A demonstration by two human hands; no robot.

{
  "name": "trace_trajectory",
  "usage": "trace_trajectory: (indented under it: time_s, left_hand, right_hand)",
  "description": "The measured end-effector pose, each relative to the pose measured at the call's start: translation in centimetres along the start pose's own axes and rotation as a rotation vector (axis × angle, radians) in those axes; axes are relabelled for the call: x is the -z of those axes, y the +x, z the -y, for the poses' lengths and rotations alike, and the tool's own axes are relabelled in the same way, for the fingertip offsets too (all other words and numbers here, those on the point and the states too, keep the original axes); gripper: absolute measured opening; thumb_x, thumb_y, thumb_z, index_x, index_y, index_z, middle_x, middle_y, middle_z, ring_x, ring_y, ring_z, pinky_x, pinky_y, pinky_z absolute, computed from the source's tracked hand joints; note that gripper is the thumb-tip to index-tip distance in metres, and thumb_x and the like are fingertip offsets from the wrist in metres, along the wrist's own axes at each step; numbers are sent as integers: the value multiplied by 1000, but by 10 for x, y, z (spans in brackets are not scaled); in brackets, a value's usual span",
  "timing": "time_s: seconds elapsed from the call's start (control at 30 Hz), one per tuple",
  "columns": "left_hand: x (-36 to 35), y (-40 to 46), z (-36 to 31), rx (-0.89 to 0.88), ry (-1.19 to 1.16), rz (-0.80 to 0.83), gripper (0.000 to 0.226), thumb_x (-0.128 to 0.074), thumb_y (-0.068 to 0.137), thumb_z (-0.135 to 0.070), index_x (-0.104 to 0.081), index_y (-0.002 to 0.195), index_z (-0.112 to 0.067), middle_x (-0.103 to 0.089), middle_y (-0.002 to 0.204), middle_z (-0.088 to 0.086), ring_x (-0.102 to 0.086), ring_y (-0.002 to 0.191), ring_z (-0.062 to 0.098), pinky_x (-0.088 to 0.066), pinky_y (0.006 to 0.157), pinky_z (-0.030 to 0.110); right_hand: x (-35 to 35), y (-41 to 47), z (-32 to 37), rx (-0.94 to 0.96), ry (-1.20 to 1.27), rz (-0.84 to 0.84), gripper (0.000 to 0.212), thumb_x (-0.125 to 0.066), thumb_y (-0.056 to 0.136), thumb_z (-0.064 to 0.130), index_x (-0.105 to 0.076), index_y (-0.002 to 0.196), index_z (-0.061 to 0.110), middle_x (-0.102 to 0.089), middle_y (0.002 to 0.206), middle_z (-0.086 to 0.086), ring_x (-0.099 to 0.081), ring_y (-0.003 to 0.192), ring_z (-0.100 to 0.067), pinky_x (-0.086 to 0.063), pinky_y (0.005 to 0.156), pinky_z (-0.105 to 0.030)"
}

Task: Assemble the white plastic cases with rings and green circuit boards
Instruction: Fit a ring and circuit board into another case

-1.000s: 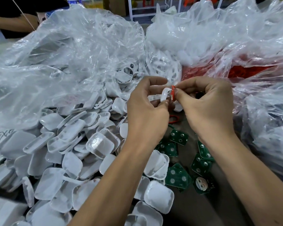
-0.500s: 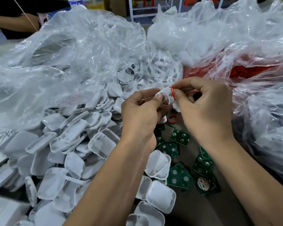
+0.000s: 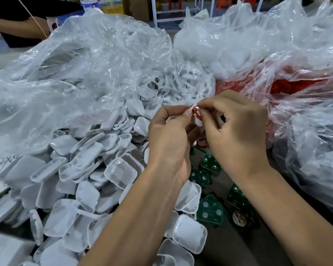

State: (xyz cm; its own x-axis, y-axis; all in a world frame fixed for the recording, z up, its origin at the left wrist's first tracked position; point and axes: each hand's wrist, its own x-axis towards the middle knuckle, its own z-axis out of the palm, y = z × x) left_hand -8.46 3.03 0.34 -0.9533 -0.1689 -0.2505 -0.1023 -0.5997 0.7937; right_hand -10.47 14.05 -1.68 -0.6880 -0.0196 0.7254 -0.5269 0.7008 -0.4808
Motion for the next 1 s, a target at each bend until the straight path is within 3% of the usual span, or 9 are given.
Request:
trace_trajectory:
  time_s: [0.07,0.27,0.4,0.63,0.77,1.0]
  left_hand:
    - [-1,0,2,-31,41,-22,15,-55,97,11,-59,100,-3,-63,81,18,-62,55,17,-53,57,27]
    - [0,2,9,-151,170,-103,19,-60,95,9,-64,91,-9,-66,76,8,-64,71,20,-60,87,45]
    - [0,3,13,-274,279,-141,15,-64,95,2,-65,90,-13,-71,85,9,-70,78,24,-63,87,50]
    - [3,1,13,-455,451,-162,17,-65,91,1,-63,89,-15,-74,85,8,-73,79,25,-62,75,40]
    - [3,1,13,-474,484,-183,17,-66,92,-1,-62,88,-17,-73,86,8,-72,81,26,-61,78,47]
    - [2,-1,13,-488,470,-202,17,-66,92,-1,-62,87,-17,-72,81,2,-70,73,15,-57,70,30]
  right_hand:
    - [-1,0,-1,17,-22,14,10,-76,88,-2,-81,94,4,-73,86,-7,-61,75,-9,-38,75,0]
    - [-1,-1,0,40,-35,14,12,-74,88,-7,-79,94,3,-70,86,-7,-55,74,-7,-37,75,1]
    - [-1,-1,0,68,-35,-4,12,-72,89,-6,-79,96,3,-70,88,-8,-52,77,-3,-36,76,1]
    - [0,-1,3,105,-45,-50,9,-72,92,-4,-79,95,2,-70,89,-10,-56,77,-9,-35,76,-2]
    - [0,-1,4,102,-51,-61,9,-72,92,-2,-79,96,2,-71,89,-11,-52,78,-7,-35,77,-1]
    - [-1,0,5,89,-44,-18,9,-72,92,-4,-79,94,1,-70,88,-11,-55,76,-10,-34,76,-1]
